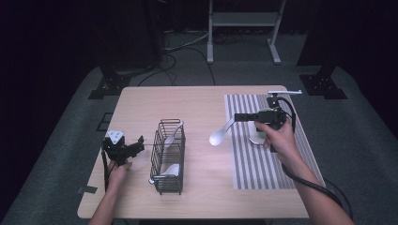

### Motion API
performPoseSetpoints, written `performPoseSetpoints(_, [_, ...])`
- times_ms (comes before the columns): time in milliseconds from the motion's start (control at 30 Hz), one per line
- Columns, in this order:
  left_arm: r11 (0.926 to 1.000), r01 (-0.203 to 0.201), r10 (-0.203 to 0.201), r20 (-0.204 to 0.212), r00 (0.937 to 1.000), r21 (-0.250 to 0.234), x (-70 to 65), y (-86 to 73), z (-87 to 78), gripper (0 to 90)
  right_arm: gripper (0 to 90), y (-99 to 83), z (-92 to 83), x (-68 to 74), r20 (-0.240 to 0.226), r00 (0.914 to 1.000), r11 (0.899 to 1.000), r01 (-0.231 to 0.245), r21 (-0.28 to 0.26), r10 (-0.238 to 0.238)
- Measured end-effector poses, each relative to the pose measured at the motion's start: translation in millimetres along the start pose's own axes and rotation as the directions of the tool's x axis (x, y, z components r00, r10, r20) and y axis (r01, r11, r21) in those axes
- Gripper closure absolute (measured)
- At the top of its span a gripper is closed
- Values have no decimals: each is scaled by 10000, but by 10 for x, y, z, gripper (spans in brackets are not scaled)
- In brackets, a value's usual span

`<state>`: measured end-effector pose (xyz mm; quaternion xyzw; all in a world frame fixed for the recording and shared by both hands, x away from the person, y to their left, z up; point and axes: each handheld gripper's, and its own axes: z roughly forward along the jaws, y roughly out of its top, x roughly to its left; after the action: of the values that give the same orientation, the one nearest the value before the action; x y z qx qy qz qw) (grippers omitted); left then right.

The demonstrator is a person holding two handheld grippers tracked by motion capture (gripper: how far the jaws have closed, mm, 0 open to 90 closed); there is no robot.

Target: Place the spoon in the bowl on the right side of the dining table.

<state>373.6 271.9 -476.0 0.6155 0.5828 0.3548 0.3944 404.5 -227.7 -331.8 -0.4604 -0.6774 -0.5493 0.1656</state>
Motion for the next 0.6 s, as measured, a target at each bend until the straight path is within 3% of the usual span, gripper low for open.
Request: performPoseSetpoints(600, [10000,3,-3,-5,10000,-30,-2,-1,2,9,854,-3,-134,-215,344,9988,9988,-349,-353,362])
